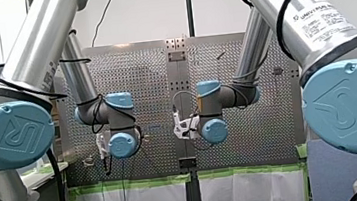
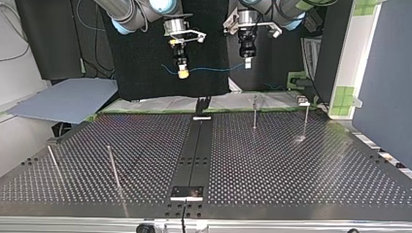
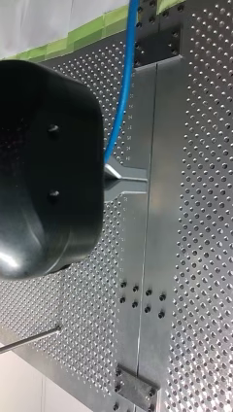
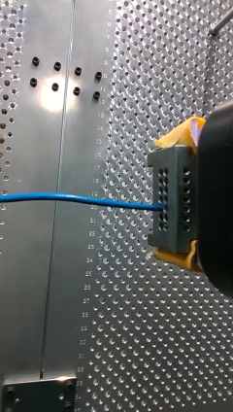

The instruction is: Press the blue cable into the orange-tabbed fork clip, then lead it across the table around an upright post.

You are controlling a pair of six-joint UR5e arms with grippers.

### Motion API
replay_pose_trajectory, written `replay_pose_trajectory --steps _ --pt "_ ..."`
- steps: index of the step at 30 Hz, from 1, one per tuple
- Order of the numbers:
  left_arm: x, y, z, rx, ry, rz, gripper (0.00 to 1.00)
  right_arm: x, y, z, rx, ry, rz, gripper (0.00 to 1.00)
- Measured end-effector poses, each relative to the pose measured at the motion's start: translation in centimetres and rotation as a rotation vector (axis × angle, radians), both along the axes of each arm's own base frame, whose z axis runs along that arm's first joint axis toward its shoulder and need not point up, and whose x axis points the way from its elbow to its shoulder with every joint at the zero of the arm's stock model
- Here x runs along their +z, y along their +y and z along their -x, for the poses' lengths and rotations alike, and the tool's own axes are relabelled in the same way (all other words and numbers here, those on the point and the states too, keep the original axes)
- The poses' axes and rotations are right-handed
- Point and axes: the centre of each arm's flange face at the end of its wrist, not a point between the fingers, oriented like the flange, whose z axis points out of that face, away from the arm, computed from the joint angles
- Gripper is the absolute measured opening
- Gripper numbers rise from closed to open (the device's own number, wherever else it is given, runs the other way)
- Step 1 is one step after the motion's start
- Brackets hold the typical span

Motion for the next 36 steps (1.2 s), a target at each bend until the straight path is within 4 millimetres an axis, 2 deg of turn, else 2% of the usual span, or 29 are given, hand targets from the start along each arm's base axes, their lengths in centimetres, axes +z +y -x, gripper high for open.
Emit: replay_pose_trajectory --steps 8,15,21,24,36 --pt "-0.3 0.0 0.1 -0.002 0.008 -0.008 0.00 -0.3 -0.2 0.0 -0.004 0.007 -0.006 0.00" --pt "-2.0 0.2 0.5 -0.003 0.045 -0.033 0.00 -3.7 0.1 0.5 -0.007 0.060 -0.057 0.00" --pt "-2.1 0.2 0.5 -0.003 0.048 -0.035 0.00 -7.0 0.6 1.0 -0.008 0.105 -0.100 0.00" --pt "-2.1 0.2 0.5 -0.003 0.048 -0.035 0.00 -8.0 0.8 1.2 -0.008 0.119 -0.114 0.00" --pt "-2.1 0.2 0.5 -0.003 0.049 -0.036 0.00 -8.5 0.9 1.3 -0.008 0.125 -0.120 0.00"
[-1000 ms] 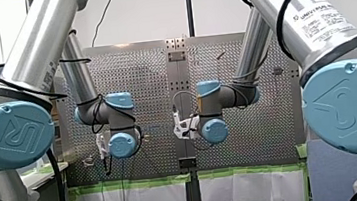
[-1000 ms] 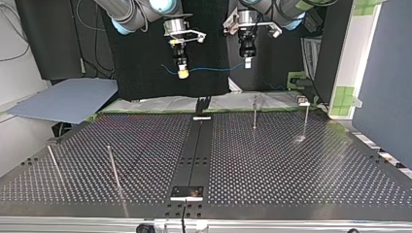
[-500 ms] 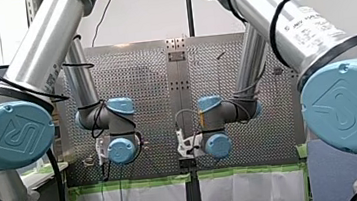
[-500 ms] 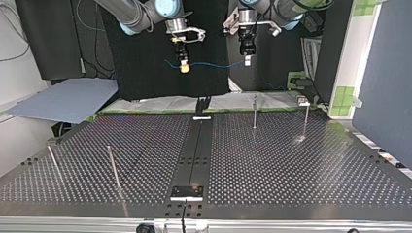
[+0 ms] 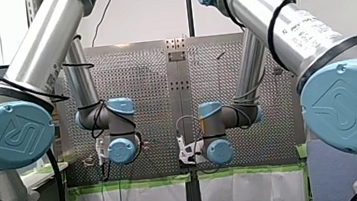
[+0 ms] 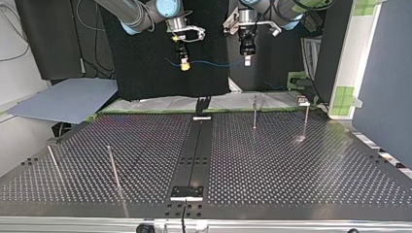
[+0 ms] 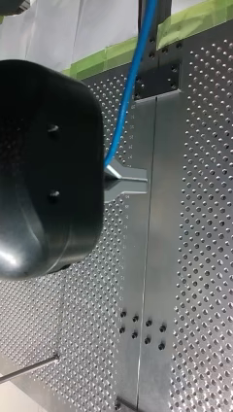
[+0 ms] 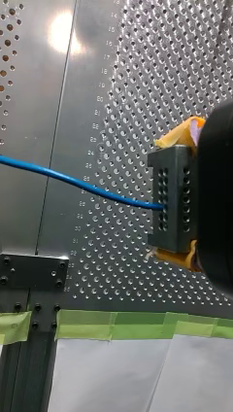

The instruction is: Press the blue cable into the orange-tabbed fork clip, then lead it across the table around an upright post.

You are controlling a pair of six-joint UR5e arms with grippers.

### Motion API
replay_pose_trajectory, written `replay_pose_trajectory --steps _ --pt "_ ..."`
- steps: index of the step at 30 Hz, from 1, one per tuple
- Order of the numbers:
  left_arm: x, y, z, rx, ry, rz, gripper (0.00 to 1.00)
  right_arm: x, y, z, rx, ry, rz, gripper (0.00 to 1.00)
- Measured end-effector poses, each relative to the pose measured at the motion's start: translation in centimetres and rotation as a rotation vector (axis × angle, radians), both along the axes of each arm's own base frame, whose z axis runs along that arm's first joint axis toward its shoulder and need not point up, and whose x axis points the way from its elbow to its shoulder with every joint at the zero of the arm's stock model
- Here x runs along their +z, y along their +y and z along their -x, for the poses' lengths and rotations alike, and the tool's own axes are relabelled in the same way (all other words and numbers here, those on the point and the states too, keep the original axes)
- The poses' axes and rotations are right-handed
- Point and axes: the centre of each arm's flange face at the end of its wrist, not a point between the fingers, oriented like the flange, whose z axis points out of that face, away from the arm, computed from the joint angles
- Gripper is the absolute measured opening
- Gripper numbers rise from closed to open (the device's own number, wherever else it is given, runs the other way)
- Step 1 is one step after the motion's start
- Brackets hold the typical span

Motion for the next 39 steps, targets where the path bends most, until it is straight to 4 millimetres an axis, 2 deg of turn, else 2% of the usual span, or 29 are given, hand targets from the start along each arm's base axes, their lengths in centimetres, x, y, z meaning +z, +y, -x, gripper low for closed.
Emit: replay_pose_trajectory --steps 20,23,30,36,39 --pt "0.0 0.0 0.0 0.000 0.001 -0.002 0.00 0.0 0.0 0.0 -0.001 0.000 0.000 0.00" --pt "0.2 0.3 0.5 -0.012 0.013 -0.020 0.00 0.2 -0.2 0.6 -0.019 0.005 -0.006 0.00" --pt "0.7 1.6 2.6 -0.039 0.063 -0.052 0.00 2.6 -1.7 2.2 -0.098 -0.014 -0.025 0.00" --pt "1.3 3.1 5.1 -0.040 0.113 -0.026 0.00 5.1 -1.8 2.1 -0.071 -0.048 -0.047 0.00" --pt "1.9 3.3 5.4 -0.037 0.110 -0.007 0.00 6.4 -1.9 2.0 -0.060 -0.063 -0.052 0.00"
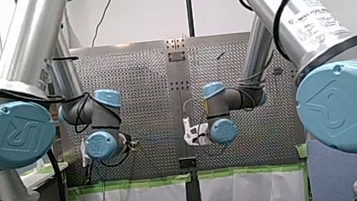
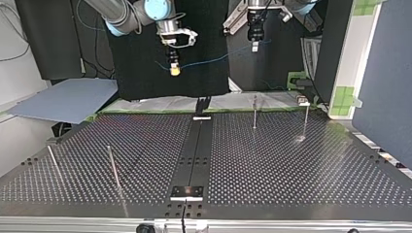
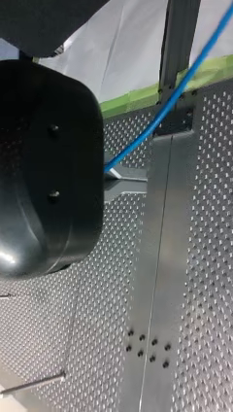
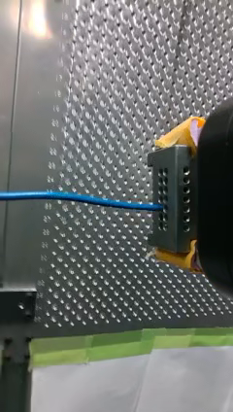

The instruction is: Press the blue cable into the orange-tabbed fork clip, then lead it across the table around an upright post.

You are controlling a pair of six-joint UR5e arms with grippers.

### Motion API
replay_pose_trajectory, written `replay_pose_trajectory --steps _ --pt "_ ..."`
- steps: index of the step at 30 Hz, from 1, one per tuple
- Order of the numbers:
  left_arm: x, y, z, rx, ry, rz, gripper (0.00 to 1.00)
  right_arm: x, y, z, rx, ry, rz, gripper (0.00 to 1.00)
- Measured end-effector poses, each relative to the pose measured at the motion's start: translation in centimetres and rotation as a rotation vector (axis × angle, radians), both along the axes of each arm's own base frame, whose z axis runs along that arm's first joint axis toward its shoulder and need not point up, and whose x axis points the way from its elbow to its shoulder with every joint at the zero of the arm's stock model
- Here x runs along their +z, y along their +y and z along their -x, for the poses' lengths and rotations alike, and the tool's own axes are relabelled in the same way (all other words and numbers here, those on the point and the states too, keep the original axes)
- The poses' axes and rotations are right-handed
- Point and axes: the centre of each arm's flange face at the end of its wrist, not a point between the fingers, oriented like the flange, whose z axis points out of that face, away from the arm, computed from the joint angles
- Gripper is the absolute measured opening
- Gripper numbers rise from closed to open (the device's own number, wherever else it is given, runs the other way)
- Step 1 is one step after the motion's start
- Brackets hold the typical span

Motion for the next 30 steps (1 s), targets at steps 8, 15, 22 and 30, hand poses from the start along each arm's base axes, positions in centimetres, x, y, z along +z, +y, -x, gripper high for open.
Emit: replay_pose_trajectory --steps 8,15,22,30 --pt "3.3 -0.8 -1.6 0.010 -0.128 0.120 0.00 4.8 -1.6 -0.7 0.007 -0.093 0.074 0.00" --pt "5.9 -1.0 -3.2 0.032 -0.200 0.216 0.00 6.1 -3.6 -2.4 0.013 -0.134 0.116 0.00" --pt "4.9 -0.1 -4.7 0.054 -0.181 0.208 0.00 4.8 -5.4 -4.5 0.049 -0.157 0.118 0.00" --pt "3.2 0.8 -8.0 0.059 -0.157 0.222 0.00 2.7 -6.7 -5.9 0.065 -0.153 0.107 0.00"
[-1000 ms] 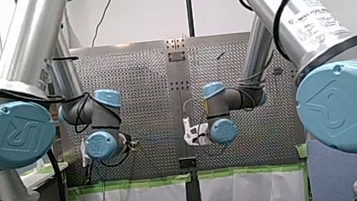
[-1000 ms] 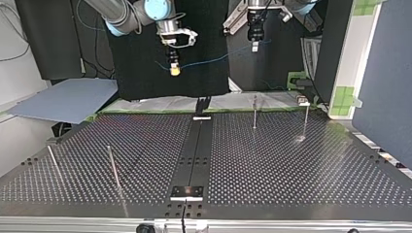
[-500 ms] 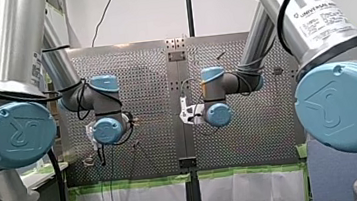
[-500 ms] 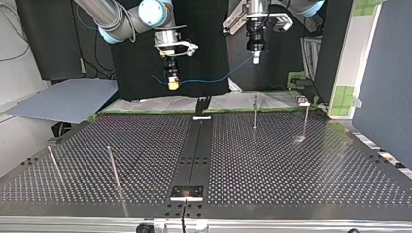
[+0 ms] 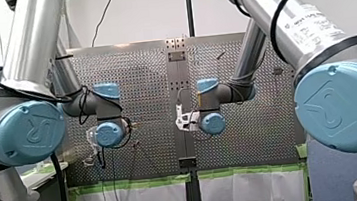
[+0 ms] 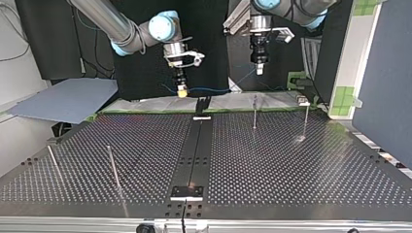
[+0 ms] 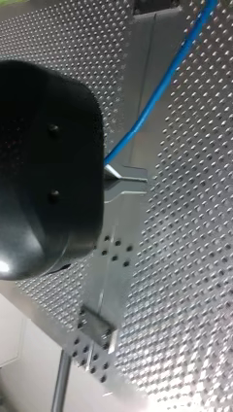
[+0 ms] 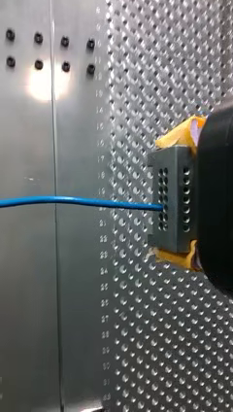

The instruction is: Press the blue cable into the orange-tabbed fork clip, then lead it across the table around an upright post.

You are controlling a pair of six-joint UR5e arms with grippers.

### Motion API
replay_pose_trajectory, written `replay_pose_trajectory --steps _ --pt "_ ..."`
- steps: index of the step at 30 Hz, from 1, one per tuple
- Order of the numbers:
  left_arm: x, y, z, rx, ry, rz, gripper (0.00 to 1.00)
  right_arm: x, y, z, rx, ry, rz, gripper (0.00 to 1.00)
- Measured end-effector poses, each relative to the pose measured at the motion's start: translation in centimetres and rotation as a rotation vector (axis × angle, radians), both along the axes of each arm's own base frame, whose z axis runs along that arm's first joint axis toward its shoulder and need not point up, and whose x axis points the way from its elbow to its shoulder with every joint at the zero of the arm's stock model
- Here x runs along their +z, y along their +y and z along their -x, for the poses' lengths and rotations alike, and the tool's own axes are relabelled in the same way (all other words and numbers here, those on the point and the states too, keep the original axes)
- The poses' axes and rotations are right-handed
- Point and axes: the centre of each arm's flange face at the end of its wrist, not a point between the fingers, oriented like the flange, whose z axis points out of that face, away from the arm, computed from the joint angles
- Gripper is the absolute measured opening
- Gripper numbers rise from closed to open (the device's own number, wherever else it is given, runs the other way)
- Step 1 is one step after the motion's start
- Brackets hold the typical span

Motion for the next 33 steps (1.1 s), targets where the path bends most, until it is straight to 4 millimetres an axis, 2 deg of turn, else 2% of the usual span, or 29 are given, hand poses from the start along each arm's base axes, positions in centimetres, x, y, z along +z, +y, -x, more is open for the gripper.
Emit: replay_pose_trajectory --steps 9,14,24,33 --pt "-2.9 1.9 -1.9 0.001 0.072 0.000 0.00 -2.7 -1.4 -1.6 0.022 0.015 -0.018 0.00" --pt "-3.8 3.1 -2.8 0.005 0.098 0.001 0.00 -4.7 -2.3 -2.2 0.026 0.032 -0.038 0.00" --pt "-5.7 5.4 -7.3 0.054 0.119 0.023 0.00 -9.0 -3.8 -2.9 0.024 0.064 -0.077 0.00" --pt "-7.5 8.2 -10.2 0.114 0.166 0.030 0.00 -12.1 -4.9 -3.2 0.017 0.080 -0.100 0.00"
